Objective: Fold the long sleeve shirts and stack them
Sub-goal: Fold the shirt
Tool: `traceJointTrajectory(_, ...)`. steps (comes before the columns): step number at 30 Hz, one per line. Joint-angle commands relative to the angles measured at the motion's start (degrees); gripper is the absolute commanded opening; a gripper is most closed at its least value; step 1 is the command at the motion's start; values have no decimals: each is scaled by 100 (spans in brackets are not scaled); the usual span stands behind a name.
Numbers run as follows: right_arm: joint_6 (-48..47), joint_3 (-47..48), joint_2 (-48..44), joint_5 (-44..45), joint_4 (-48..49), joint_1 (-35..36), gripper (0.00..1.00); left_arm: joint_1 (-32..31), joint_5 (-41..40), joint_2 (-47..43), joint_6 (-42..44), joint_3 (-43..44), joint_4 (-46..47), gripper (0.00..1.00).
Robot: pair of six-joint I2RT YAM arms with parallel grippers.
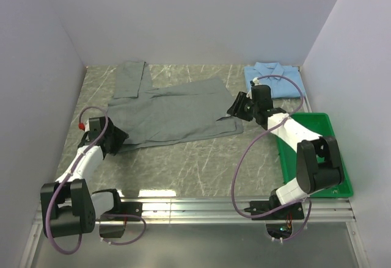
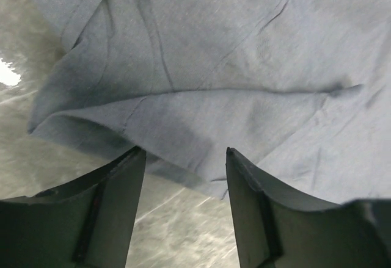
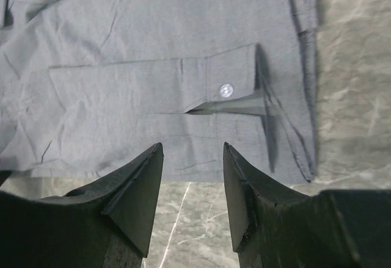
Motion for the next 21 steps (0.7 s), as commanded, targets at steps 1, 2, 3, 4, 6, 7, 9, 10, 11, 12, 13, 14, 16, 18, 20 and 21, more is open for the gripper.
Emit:
traceJointTrajectory(1, 80, -122, -32, -267, 413, 72, 52, -13, 135, -13, -384, -101, 686, 60)
traceJointTrajectory(2, 98, -174, -15, -302, 483, 72, 52, -4, 135, -13, -463, -145, 756, 60)
traceJointTrajectory(3, 133, -201, -6, -328, 527, 81, 52, -4, 127, -13, -481, -232, 835, 57)
traceJointTrajectory(4, 159, -227, 3, -381, 528, 89, 52, -4, 109, 5, -498, -294, 1044, 56)
traceJointTrajectory(6, 238, -289, 64, -425, 703, 90, 52, -4, 65, 31, -647, -399, 1221, 53)
traceJointTrajectory(7, 273, -315, 73, -451, 721, 81, 52, -4, 56, 83, -709, -444, 1448, 51)
traceJointTrajectory(9, 405, -429, 82, -469, 887, 81, 52, 49, 100, 128, -937, -540, 1652, 48)
traceJointTrajectory(10, 440, -482, 100, -478, 940, 81, 52, 66, 118, 136, -1042, -575, 1722, 47)
traceJointTrajectory(11, 484, -552, 117, -521, 1028, 81, 52, 84, 135, 128, -1235, -654, 2019, 46)
traceJointTrajectory(12, 572, -596, 143, -548, 1072, 89, 52, 128, 144, 102, -1324, -681, 2126, 44)
traceJointTrajectory(13, 625, -623, 222, -548, 1116, 72, 52, 163, 170, 84, -1403, -707, 2206, 42)
traceJointTrajectory(14, 660, -675, 266, -574, 1151, 72, 52, 189, 197, 84, -1543, -716, 2328, 41)
traceJointTrajectory(16, 818, -728, 406, -618, 1196, 63, 52, 260, 171, 145, -1649, -690, 2356, 40)
traceJointTrajectory(18, 967, -764, 512, -680, 1196, 37, 52, 365, 214, 163, -1808, -751, 2513, 39)
traceJointTrajectory(20, 1081, -799, 636, -671, 1152, 2, 51, 435, 232, 154, -1966, -909, 2645, 38)
traceJointTrajectory(21, 1108, -808, 662, -654, 1152, -24, 52, 514, 249, 137, -2019, -971, 2794, 37)
